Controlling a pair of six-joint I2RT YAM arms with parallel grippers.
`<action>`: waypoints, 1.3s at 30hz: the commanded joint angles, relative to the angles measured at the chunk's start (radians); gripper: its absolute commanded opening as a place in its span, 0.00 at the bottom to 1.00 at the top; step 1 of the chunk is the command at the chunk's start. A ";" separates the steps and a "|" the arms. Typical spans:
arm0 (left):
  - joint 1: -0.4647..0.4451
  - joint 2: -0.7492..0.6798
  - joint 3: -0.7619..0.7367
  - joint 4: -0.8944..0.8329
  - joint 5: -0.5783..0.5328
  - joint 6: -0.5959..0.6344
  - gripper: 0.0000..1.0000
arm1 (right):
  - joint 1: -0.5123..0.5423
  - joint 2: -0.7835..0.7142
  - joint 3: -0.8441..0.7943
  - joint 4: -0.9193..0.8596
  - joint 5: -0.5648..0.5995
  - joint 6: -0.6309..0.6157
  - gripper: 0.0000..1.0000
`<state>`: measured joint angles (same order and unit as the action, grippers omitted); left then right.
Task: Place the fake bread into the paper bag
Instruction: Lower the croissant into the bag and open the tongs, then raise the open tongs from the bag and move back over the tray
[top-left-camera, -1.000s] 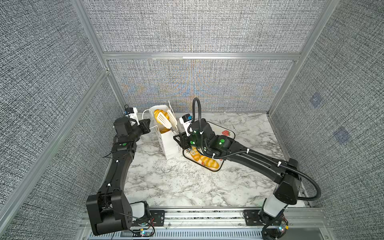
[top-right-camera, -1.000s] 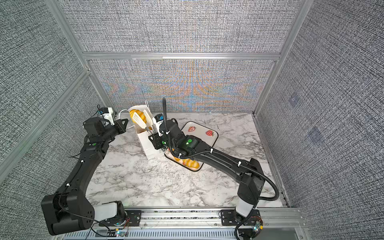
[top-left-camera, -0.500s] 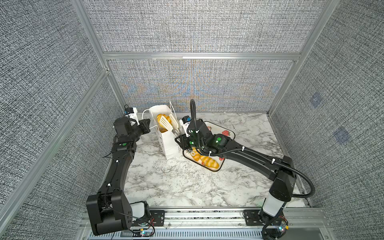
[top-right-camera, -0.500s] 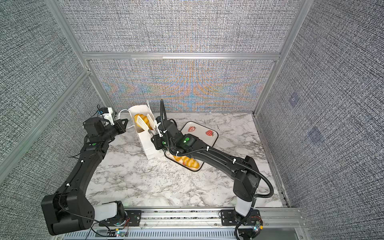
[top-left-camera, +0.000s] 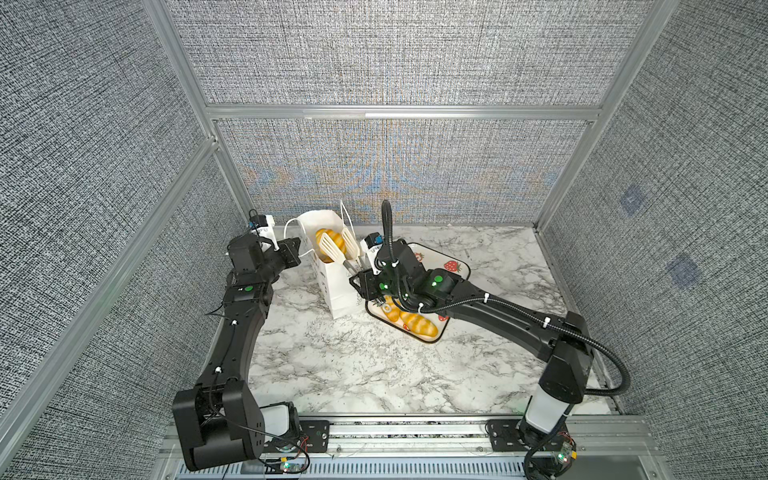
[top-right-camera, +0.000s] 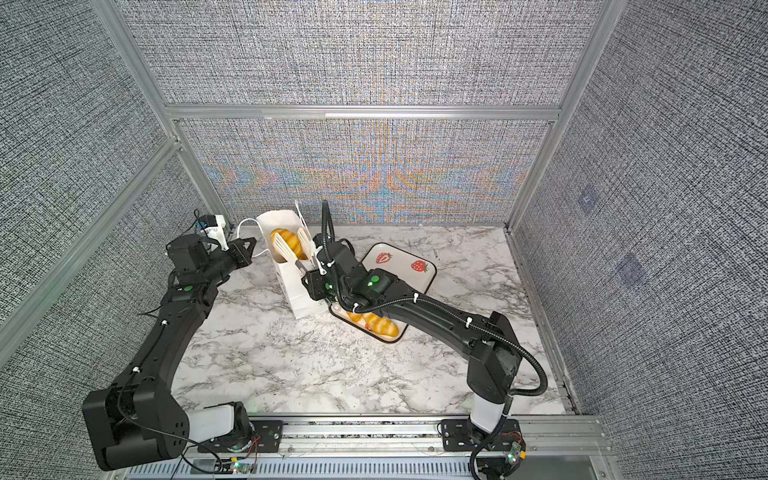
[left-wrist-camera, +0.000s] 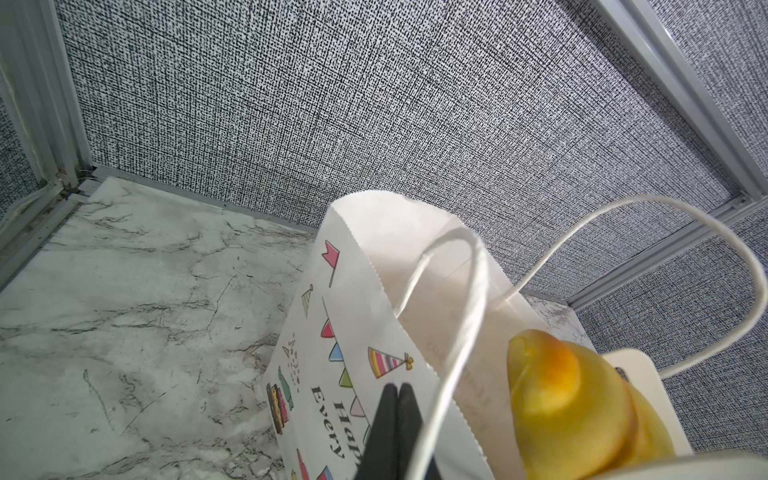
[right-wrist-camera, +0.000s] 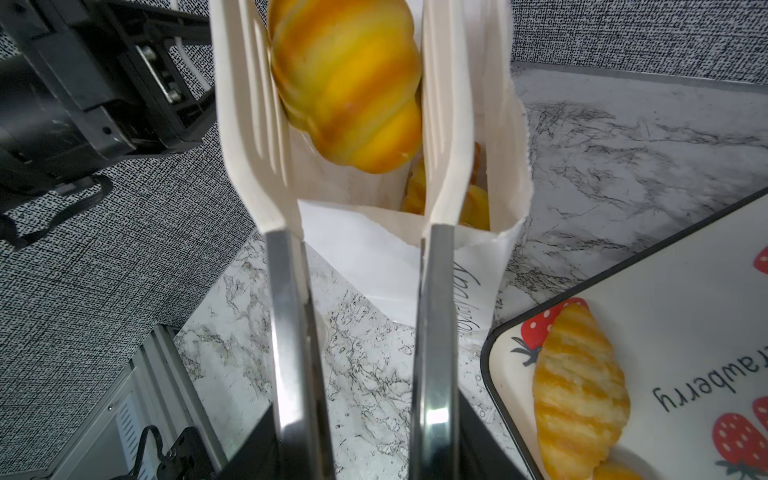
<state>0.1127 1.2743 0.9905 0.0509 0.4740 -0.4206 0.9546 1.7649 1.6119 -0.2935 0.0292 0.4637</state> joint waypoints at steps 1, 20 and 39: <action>0.002 -0.001 -0.001 0.014 0.013 -0.001 0.00 | -0.001 0.000 0.009 0.016 0.006 0.006 0.48; 0.003 -0.005 -0.003 0.018 0.017 -0.006 0.00 | 0.000 -0.011 0.031 0.013 -0.006 0.000 0.55; 0.004 -0.005 -0.004 0.020 0.020 -0.007 0.00 | 0.009 -0.114 -0.018 0.063 0.029 -0.034 0.53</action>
<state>0.1143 1.2732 0.9890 0.0513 0.4808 -0.4263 0.9642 1.6672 1.6012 -0.2787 0.0349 0.4381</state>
